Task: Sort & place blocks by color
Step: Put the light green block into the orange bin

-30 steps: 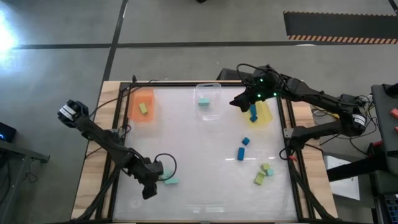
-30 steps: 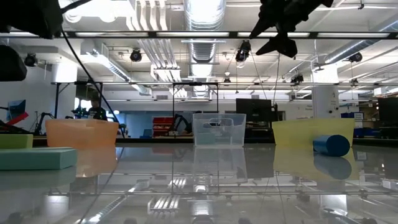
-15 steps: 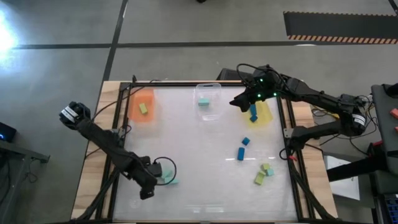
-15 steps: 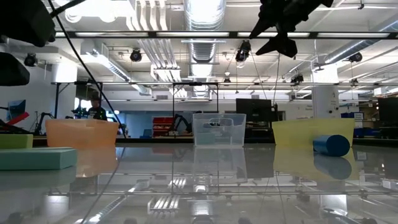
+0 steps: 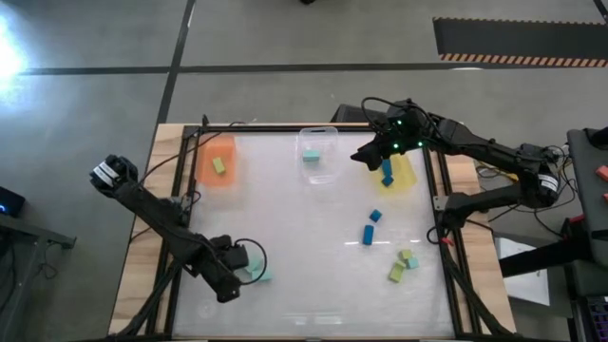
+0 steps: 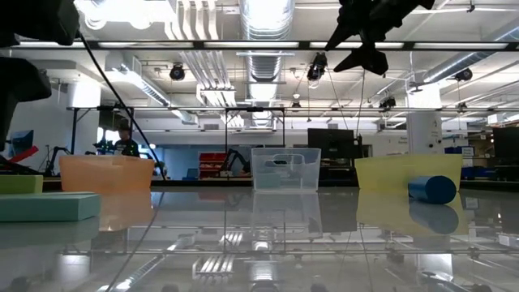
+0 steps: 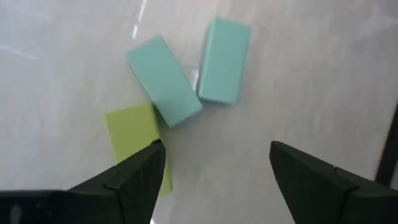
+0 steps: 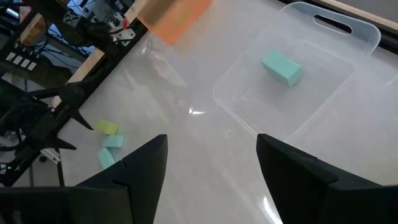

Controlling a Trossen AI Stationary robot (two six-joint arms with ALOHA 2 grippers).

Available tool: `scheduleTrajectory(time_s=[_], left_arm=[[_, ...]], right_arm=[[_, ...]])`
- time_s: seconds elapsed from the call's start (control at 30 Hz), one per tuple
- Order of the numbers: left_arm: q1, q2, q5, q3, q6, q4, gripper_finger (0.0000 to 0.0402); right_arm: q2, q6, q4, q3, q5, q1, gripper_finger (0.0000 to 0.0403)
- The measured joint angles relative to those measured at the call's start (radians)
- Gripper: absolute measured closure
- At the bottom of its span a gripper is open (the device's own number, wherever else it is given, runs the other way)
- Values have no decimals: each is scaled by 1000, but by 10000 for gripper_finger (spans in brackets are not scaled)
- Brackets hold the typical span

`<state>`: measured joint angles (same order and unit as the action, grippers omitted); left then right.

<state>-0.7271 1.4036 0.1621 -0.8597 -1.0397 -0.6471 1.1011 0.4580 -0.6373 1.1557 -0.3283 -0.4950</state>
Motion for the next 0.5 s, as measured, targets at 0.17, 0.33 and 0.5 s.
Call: scheduleTrajectory(time_s=[0.17,0.33,0.5], left_arm=[[3,0,101,-1,0,-9,130],[16,-9,155,-1,0,-87,130],[19,-16,190,3,28,-120,130]], right_arm=[[0,13,0,0,0,0,165],[0,16,0,0,0,0,165],[0,16,0,0,0,0,165]])
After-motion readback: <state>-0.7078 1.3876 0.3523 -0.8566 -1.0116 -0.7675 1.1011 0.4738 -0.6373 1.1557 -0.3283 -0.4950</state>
